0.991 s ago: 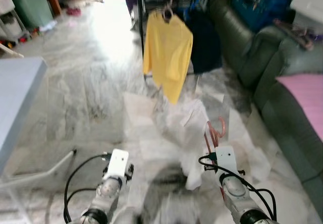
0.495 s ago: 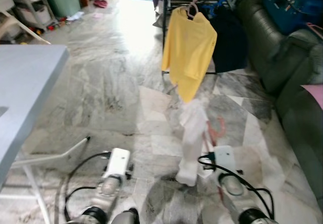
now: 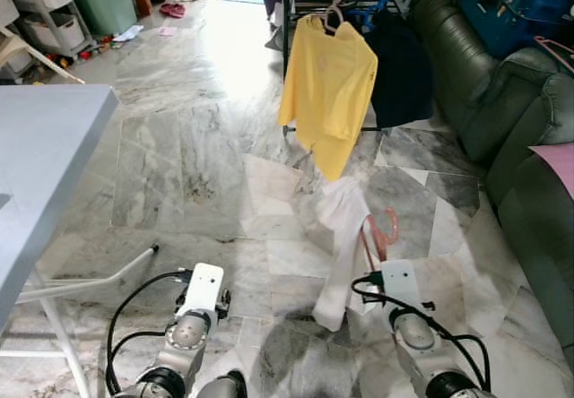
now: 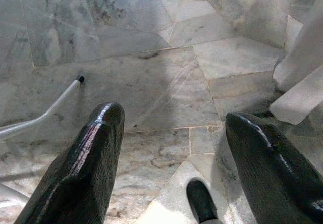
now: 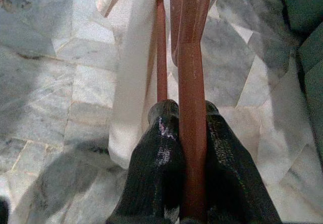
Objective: Hang hanger
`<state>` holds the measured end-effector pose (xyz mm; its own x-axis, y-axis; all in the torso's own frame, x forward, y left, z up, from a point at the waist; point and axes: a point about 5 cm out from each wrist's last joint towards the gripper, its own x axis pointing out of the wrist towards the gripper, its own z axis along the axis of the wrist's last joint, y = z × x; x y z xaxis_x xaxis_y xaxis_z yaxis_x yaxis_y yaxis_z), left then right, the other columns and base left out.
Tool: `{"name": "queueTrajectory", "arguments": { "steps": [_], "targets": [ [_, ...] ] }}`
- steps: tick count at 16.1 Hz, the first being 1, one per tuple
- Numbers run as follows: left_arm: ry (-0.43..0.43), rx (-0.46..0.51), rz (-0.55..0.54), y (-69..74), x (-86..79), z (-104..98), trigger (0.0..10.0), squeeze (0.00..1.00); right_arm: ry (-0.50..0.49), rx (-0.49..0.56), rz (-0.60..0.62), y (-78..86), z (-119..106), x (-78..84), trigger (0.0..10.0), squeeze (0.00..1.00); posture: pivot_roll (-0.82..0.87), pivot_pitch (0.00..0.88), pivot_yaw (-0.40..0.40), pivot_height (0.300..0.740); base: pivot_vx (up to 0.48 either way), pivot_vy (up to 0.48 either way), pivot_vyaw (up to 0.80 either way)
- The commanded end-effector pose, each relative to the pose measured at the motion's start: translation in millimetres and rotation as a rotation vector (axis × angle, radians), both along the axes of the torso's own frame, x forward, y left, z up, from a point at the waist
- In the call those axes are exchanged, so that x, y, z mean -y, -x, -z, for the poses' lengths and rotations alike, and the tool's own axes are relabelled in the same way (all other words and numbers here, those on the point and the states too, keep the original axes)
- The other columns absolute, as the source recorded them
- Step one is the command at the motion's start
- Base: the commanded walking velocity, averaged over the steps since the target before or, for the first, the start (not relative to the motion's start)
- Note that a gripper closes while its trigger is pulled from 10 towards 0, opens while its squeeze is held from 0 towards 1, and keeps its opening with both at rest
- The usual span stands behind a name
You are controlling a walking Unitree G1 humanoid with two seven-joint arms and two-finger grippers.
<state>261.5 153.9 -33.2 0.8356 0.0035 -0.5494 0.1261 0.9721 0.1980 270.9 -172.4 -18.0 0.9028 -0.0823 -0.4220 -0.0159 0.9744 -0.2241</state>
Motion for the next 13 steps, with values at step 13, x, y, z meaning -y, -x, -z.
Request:
{"name": "queueTrajectory", "arguments": {
  "steps": [13],
  "targets": [
    [-0.049,-0.093,-0.02,20.1,-16.8,15,10.0,0.0,-0.009,-0.077,0.059,19.6,18,-3.9,10.0,0.0,-0.05,0.062,-0.017,0.74,0.0,0.0,0.0]
  ]
}}
